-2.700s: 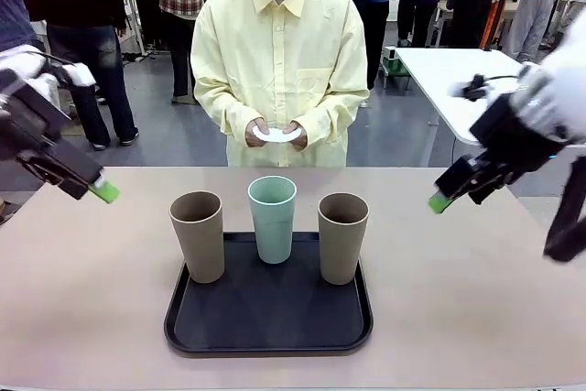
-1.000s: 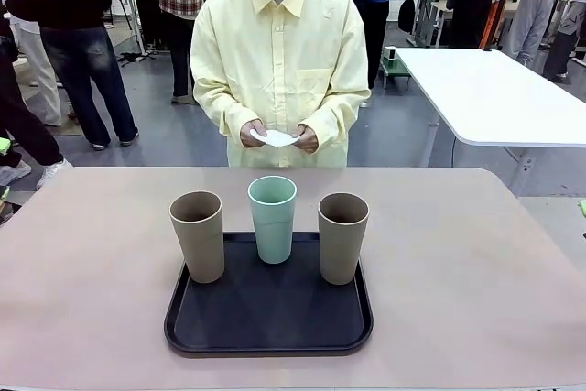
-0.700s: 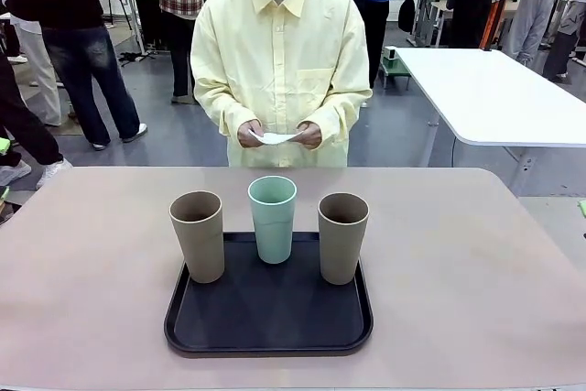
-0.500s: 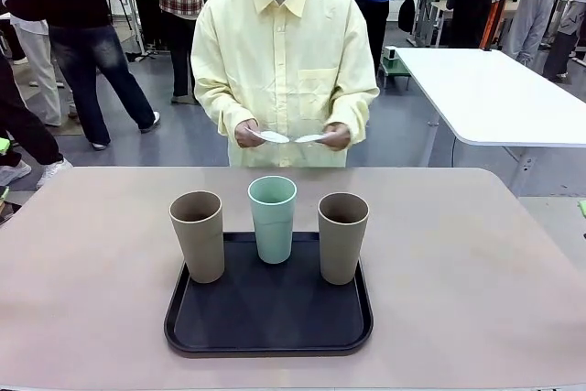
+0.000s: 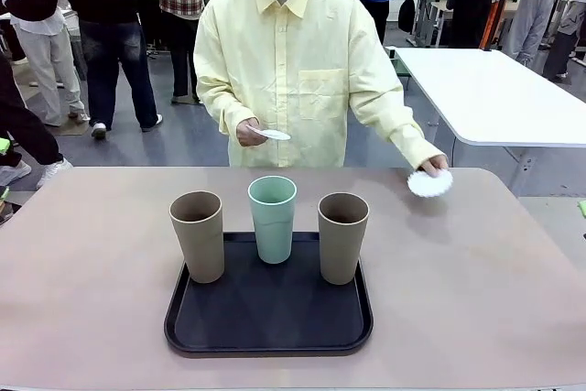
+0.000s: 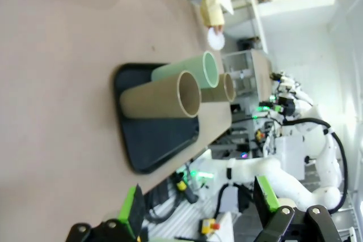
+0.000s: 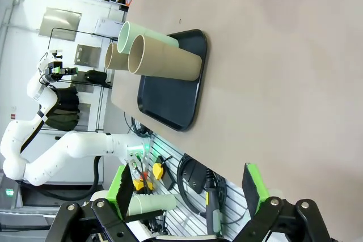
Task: Place coasters on the table and set cups on them.
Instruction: Pick up one Reusable plastic cup and place it on a coaster set by the human.
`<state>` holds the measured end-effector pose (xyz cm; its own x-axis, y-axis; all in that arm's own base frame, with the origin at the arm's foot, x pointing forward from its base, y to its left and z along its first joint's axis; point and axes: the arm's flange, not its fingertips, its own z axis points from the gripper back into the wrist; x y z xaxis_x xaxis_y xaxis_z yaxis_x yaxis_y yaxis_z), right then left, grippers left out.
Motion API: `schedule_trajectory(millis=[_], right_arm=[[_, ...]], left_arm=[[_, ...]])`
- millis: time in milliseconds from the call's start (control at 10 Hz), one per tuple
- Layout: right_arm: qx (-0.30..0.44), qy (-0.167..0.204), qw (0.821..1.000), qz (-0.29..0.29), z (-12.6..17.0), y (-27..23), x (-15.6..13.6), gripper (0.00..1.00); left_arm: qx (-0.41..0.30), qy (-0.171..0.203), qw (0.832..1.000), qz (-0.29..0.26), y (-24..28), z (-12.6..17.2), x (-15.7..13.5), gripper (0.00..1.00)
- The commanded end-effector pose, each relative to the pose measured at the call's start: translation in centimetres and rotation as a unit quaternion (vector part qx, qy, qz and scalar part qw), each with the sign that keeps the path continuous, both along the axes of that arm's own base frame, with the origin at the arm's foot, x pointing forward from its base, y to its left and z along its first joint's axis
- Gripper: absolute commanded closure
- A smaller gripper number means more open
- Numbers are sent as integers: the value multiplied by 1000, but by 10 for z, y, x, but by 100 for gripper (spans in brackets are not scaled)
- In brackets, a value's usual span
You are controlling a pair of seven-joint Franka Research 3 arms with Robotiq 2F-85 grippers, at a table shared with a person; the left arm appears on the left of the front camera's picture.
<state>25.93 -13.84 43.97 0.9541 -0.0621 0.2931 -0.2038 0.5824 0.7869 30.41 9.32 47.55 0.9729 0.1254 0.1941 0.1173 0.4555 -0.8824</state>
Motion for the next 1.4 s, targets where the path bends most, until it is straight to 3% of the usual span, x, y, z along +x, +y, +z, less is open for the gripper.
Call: schedule_trajectory(millis=[0,1300], right_arm=[[10,-10,1000,4,-1,-2,2,0],[10,-10,1000,4,-1,-2,2,0]], left_arm=[[-7,-6,1000,-1,0,0,0,0],[-7,-6,1000,-1,0,0,0,0]])
